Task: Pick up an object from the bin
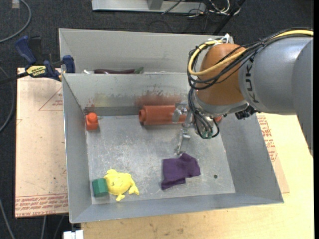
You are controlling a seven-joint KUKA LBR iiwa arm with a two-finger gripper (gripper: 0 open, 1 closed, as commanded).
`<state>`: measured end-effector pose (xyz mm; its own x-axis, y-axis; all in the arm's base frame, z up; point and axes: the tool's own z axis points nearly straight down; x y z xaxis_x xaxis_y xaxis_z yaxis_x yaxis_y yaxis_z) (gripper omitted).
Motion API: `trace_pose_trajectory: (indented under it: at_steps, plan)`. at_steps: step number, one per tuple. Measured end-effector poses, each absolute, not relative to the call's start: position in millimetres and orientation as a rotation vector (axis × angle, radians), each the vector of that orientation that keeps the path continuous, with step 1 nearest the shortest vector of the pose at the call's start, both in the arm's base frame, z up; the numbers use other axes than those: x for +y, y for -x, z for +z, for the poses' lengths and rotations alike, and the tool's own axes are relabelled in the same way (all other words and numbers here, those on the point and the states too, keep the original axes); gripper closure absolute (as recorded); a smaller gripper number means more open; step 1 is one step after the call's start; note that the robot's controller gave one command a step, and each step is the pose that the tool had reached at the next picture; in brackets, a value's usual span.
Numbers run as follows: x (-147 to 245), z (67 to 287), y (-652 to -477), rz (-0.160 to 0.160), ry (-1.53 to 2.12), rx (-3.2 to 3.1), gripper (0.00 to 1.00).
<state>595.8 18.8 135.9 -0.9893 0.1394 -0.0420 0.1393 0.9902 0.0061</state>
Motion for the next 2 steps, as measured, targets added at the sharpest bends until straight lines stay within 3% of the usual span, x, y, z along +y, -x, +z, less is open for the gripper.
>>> trace_pose_trajectory:
  at_steps: [1, 2]
  plan:
    - [5.2, 95.2, -554.9, 0.001, -0.124, 3.089, 0.00]
    - [7.7, 76.4, -540.4, 0.004, -0.071, 3.098, 1.00]
